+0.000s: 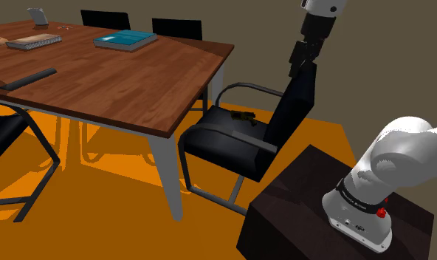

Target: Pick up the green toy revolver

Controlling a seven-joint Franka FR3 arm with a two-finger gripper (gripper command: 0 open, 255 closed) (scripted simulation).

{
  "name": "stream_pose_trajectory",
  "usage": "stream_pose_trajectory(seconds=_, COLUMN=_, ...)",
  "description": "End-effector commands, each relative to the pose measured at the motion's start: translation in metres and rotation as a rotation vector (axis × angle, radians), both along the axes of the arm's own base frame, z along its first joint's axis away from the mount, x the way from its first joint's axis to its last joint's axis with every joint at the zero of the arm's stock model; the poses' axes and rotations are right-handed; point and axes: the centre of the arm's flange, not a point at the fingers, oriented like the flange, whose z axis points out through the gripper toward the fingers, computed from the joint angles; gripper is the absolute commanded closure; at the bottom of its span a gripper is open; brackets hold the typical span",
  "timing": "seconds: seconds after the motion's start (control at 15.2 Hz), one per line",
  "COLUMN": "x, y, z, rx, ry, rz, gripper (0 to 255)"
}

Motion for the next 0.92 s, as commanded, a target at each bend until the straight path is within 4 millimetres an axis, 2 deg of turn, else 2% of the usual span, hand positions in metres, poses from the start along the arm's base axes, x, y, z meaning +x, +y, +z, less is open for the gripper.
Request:
stream_pose_trajectory(seconds=0.0, x=0.0, y=0.0, z=0.0, rx=0.0, ry=0.0, rz=0.0, gripper=0)
stream_pose_trajectory(seconds=0.86, x=0.097, y=-0.071, z=-0.123, rx=0.008, ry=-0.004, rz=0.089, gripper=0)
